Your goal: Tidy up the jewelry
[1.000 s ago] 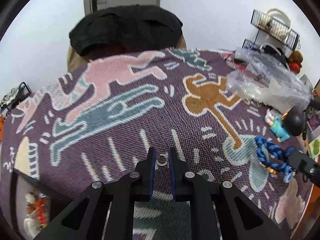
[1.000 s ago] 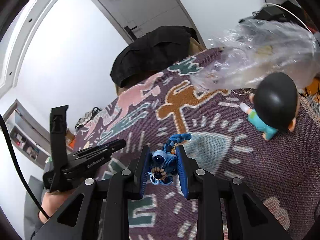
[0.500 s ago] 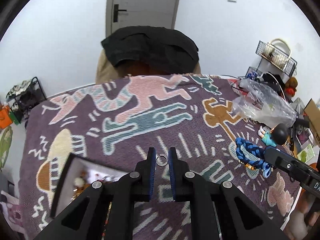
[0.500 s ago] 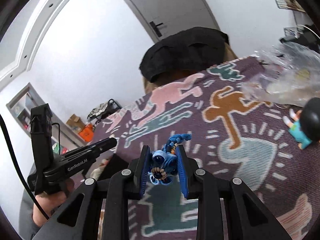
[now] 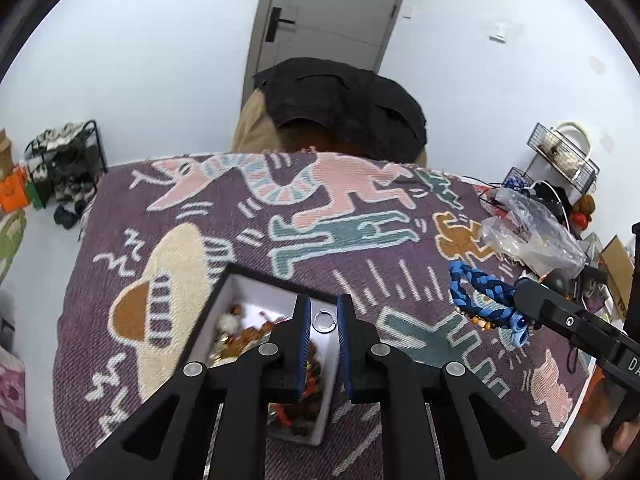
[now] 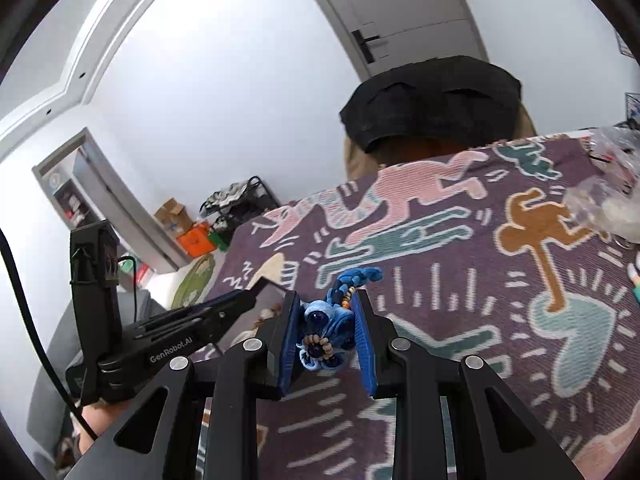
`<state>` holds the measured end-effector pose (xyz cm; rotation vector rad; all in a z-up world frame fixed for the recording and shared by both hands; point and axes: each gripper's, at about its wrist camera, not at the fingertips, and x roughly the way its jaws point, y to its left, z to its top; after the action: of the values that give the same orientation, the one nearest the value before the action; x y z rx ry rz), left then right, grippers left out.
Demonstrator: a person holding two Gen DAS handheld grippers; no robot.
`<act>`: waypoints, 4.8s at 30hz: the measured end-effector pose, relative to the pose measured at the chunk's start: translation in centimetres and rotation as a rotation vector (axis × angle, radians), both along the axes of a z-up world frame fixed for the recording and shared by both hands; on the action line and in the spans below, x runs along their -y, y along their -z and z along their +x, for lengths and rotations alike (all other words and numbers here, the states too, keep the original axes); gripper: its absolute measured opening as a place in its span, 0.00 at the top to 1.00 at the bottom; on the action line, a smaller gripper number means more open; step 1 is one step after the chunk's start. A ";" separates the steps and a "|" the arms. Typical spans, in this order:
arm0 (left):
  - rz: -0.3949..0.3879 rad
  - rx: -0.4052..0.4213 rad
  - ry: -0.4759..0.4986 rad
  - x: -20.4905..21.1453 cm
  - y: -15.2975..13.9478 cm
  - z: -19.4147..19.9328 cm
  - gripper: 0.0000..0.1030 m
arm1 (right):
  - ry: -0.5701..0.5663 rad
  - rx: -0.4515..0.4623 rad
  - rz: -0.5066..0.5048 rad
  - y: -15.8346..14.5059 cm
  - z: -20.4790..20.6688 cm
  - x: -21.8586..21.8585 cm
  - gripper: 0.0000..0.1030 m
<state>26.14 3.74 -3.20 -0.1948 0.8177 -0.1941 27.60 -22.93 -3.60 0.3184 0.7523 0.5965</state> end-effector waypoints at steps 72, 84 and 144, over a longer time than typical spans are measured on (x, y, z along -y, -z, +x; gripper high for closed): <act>0.069 0.335 -0.122 0.0 -7.2 -19.7 0.00 | -0.002 0.094 -0.155 -2.1 -11.9 7.2 0.08; 0.067 0.349 -0.149 0.5 -6.8 -23.6 0.00 | -0.017 0.119 -0.130 -1.8 -14.7 9.3 0.08; 0.139 0.353 -0.208 0.4 -5.2 -23.9 0.00 | 0.002 0.101 -0.132 -0.5 -14.7 8.9 0.08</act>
<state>2.27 3.36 2.00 -0.1094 0.4536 0.0254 12.92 -31.86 -3.10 0.1663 0.6905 0.5542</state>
